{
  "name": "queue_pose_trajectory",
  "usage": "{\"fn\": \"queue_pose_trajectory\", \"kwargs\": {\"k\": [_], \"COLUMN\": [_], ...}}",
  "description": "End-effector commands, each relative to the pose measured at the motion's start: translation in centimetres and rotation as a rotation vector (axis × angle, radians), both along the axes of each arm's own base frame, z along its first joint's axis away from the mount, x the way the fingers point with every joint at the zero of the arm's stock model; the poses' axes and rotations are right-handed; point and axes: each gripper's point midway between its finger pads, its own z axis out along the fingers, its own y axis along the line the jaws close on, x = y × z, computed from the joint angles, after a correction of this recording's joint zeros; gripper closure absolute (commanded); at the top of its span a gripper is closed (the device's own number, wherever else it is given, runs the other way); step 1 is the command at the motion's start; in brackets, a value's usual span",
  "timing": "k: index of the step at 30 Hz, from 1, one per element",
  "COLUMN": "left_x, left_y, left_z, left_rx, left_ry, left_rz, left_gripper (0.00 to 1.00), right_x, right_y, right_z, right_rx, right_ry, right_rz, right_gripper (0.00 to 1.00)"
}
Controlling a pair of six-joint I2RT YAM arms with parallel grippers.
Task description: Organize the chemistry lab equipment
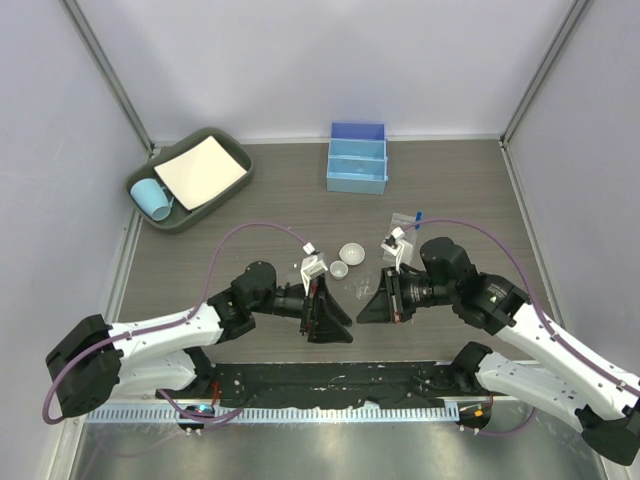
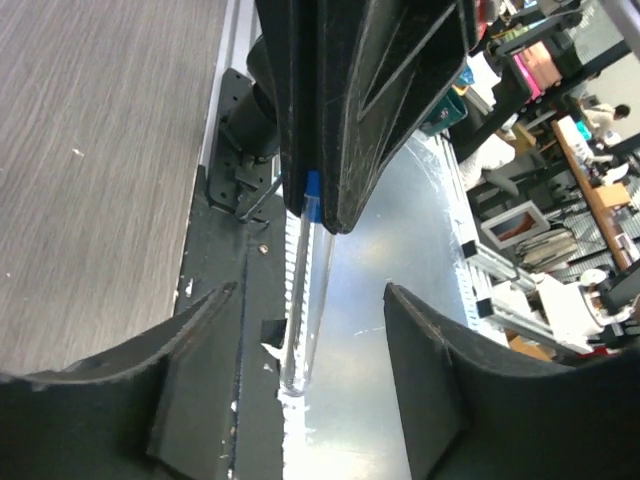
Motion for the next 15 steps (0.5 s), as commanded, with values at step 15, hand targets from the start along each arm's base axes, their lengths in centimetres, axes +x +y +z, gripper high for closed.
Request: {"fn": "queue_pose_trajectory", "kwargs": {"k": [15], "left_x": [10.0], "left_y": [5.1], "left_z": [2.6], "left_rx": [0.360], "left_ry": [-0.063], "left_rz": [0.663], "left_gripper": [0.00], "right_x": [9.9], "right_y": [-2.5], "right_z": [1.3], "right_rx": [-0.370], "right_ry": [-0.240], "right_rz": [-0.271], "right_gripper": [0.99]}}
